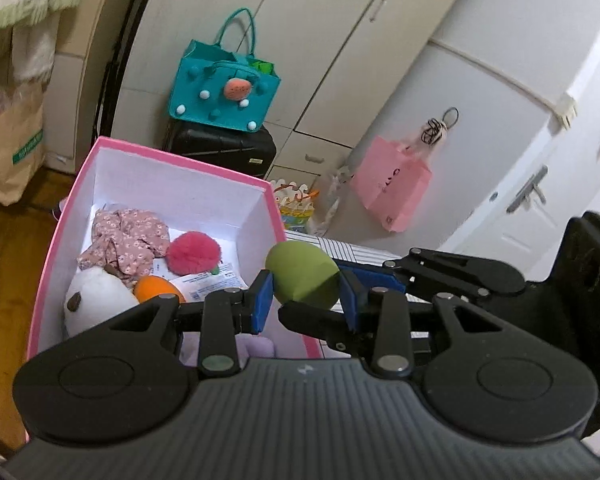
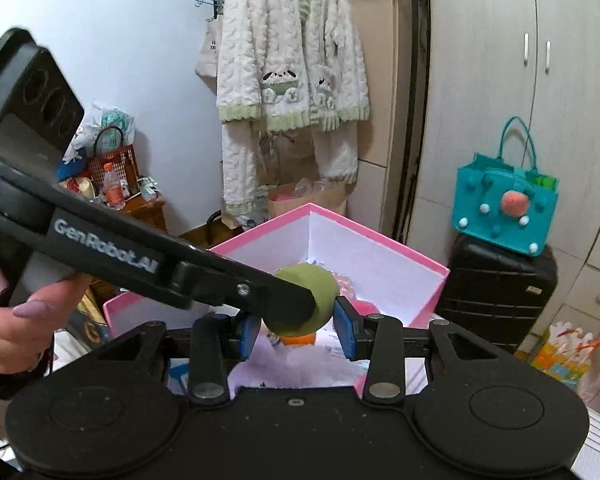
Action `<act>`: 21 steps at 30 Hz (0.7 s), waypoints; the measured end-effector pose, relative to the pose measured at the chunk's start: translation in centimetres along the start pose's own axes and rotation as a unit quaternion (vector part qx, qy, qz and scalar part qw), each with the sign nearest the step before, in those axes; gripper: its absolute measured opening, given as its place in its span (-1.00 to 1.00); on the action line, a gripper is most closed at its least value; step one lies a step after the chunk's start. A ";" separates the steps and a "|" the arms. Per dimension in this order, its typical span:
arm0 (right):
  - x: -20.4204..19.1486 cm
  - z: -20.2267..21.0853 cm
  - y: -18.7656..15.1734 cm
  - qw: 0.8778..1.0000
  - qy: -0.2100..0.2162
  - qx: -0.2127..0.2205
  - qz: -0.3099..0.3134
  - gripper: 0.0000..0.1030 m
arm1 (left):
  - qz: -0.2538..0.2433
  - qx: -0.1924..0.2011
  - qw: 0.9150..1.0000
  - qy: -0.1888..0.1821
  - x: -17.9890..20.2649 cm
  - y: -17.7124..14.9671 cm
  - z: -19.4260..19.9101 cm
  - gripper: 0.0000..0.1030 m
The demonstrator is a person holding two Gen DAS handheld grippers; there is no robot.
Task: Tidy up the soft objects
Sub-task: 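Lift and carry the green sponge with the left tool over the box, then lower the green sponge into the box and open the left tool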
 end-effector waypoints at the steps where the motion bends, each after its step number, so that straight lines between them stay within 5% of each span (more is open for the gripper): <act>1: 0.0 -0.3 -0.1 1.000 0.000 -0.002 -0.001 -0.13 | 0.008 0.001 1.000 -0.002 -0.6 0.1 -0.2 -0.33; 13: 3.5 -7.4 -0.2 0.995 -0.053 -0.081 0.030 -0.14 | 0.067 -0.037 0.997 0.025 -5.0 1.9 -7.8 -0.33; 21: 3.7 -9.7 -1.0 0.984 -0.092 -0.109 0.104 -0.14 | 0.036 -0.042 0.997 0.055 -5.1 1.5 -9.7 -0.33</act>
Point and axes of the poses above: each gripper's, at about its wrist camera, not at the fingertips, and z roughly against the way its jaws point, x to its right, y to its top, the point moved 2 cm from there along -z, roughly the way its jaws point, and after that the axes turned 10 degrees about x, right-handed, at the moved point
